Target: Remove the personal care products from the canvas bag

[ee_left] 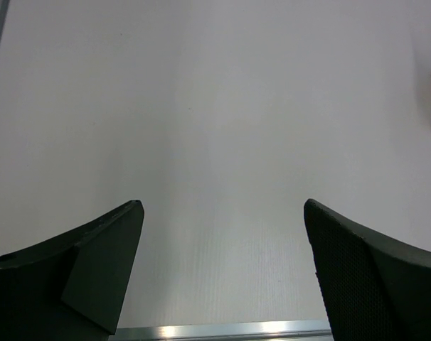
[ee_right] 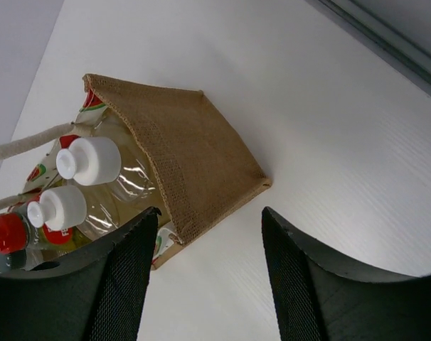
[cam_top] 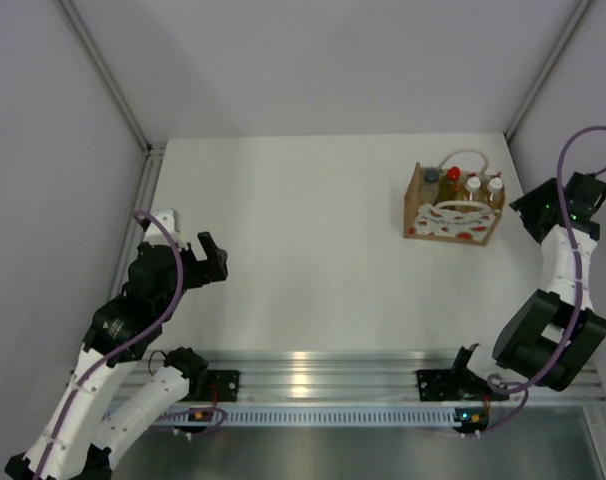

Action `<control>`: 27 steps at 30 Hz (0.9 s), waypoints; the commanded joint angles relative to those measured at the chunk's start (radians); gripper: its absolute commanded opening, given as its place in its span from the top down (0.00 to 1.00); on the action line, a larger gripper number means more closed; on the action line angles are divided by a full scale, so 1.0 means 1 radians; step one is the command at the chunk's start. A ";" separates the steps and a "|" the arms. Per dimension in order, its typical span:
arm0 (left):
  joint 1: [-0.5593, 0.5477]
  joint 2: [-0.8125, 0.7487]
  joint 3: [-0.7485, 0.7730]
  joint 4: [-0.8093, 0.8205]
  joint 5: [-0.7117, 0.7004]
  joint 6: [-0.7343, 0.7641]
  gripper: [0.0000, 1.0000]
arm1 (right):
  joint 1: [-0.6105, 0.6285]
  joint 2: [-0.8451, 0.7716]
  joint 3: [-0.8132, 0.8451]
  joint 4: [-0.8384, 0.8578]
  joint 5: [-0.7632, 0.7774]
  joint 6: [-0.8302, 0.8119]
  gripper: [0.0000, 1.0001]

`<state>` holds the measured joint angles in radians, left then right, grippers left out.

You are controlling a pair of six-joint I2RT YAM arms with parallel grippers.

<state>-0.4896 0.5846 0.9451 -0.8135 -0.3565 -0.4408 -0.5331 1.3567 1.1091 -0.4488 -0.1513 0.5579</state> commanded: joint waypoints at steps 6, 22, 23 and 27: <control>-0.007 0.012 0.003 0.053 0.014 -0.001 0.01 | 0.065 -0.011 -0.054 0.093 -0.064 -0.050 0.43; -0.017 0.035 0.007 0.050 0.005 0.005 0.01 | 0.116 0.055 -0.048 0.096 0.061 -0.056 0.51; -0.018 0.050 0.012 0.050 0.002 0.010 0.01 | 0.114 0.052 -0.066 0.094 0.074 -0.046 0.53; -0.018 0.130 0.078 0.048 0.014 -0.044 0.01 | 0.113 0.041 -0.107 0.098 0.116 -0.020 0.60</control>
<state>-0.5037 0.6556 0.9565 -0.8154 -0.3538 -0.4477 -0.4206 1.4147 1.0283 -0.3981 -0.1280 0.5255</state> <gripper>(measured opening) 0.985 0.419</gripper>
